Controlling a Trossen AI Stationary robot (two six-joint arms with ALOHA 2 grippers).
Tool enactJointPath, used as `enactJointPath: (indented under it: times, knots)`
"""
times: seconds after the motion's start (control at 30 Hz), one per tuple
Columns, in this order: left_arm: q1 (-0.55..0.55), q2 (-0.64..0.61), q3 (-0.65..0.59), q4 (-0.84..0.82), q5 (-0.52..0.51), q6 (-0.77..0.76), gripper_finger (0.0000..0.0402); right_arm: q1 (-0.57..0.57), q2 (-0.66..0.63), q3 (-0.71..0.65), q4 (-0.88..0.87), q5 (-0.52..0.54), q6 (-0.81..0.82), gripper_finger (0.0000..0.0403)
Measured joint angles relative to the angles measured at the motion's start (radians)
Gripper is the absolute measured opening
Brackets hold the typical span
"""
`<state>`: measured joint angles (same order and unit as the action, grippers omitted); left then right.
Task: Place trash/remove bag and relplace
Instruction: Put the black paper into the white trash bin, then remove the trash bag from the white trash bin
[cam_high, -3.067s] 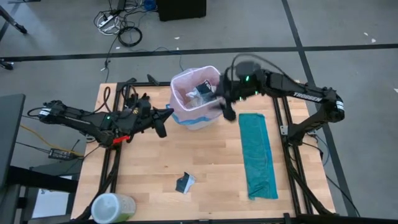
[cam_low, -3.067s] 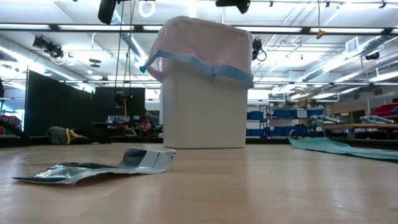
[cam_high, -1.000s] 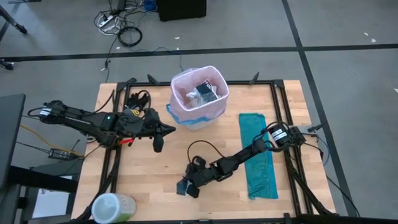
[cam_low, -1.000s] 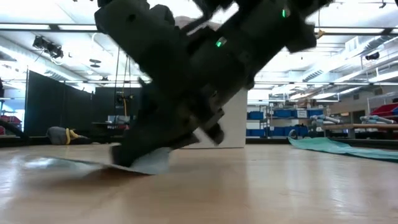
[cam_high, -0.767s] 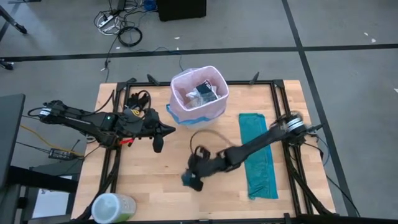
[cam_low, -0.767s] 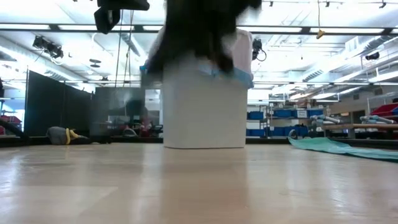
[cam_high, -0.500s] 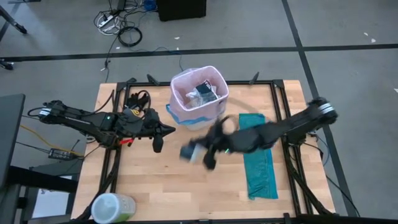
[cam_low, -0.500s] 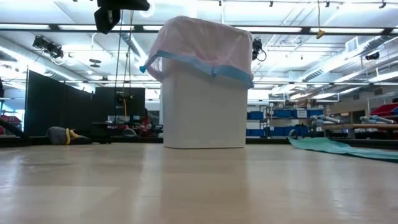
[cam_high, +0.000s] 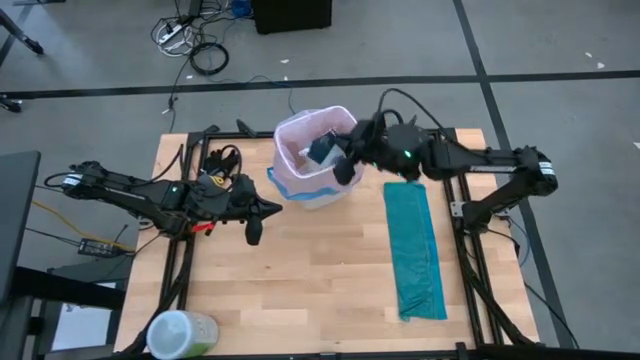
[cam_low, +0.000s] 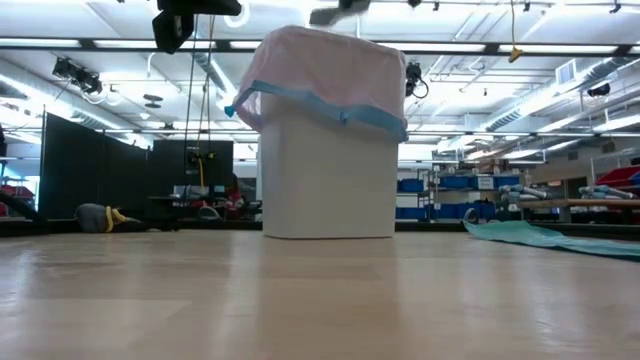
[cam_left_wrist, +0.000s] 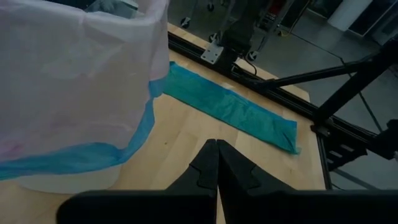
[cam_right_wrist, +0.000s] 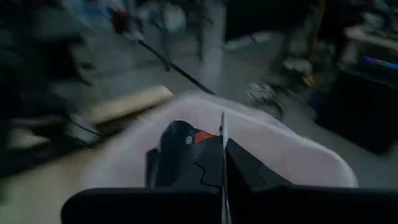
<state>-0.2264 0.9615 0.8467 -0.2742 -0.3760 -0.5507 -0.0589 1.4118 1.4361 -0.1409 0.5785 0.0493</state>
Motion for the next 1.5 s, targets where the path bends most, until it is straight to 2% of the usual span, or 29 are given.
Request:
enactJointPath:
  times: [0.17, 0.27, 0.37, 0.47, 0.6, 0.7, 0.83, 0.97, 1.27, 1.4, 1.5]
  knots:
    - [0.0, 0.0, 0.0, 0.0, 0.0, 0.011, 0.0008, -0.091, 0.028, 0.0, -0.043, -0.006, -0.021, 0.0003]
    - [0.0, 0.0, 0.0, 0.002, -0.008, 0.027, 0.0008, -0.124, 0.044, 0.0, -0.096, -0.091, -0.024, 0.0019]
    - [0.0, 0.0, 0.0, -0.003, -0.038, 0.027, 0.0008, -0.138, 0.055, -0.001, -0.132, -0.163, -0.019, 0.0054]
    - [0.0, 0.0, 0.0, -0.005, -0.125, 0.003, 0.0008, -0.139, 0.054, 0.0, -0.113, -0.18, -0.019, 0.0102]
    - [0.008, -0.013, 0.0, -0.008, -0.328, -0.105, 0.0008, -0.137, 0.017, 0.0, -0.018, -0.182, -0.025, 0.0169]
    - [0.044, -0.036, 0.0, -0.056, -0.382, -0.165, 0.0009, -0.137, -0.027, 0.001, 0.02, -0.182, -0.024, 0.0209]
    - [0.098, -0.063, -0.001, -0.179, -0.377, -0.246, 0.0026, -0.133, -0.1, 0.001, 0.001, -0.182, -0.018, 0.0238]
    - [0.139, -0.071, -0.001, -0.241, -0.321, -0.332, 0.0059, -0.131, -0.167, 0.001, -0.067, -0.181, -0.017, 0.0243]
    - [0.218, -0.071, -0.001, -0.251, -0.201, -0.471, 0.0137, -0.13, -0.229, 0.001, -0.209, -0.18, -0.014, 0.0229]
    - [0.276, -0.071, -0.002, -0.252, -0.105, -0.475, 0.0153, -0.118, -0.231, 0.001, -0.234, -0.181, -0.014, 0.0227]
    - [0.329, -0.072, -0.045, -0.176, -0.035, -0.47, 0.0154, -0.107, -0.227, 0.001, -0.237, -0.181, -0.014, 0.0226]
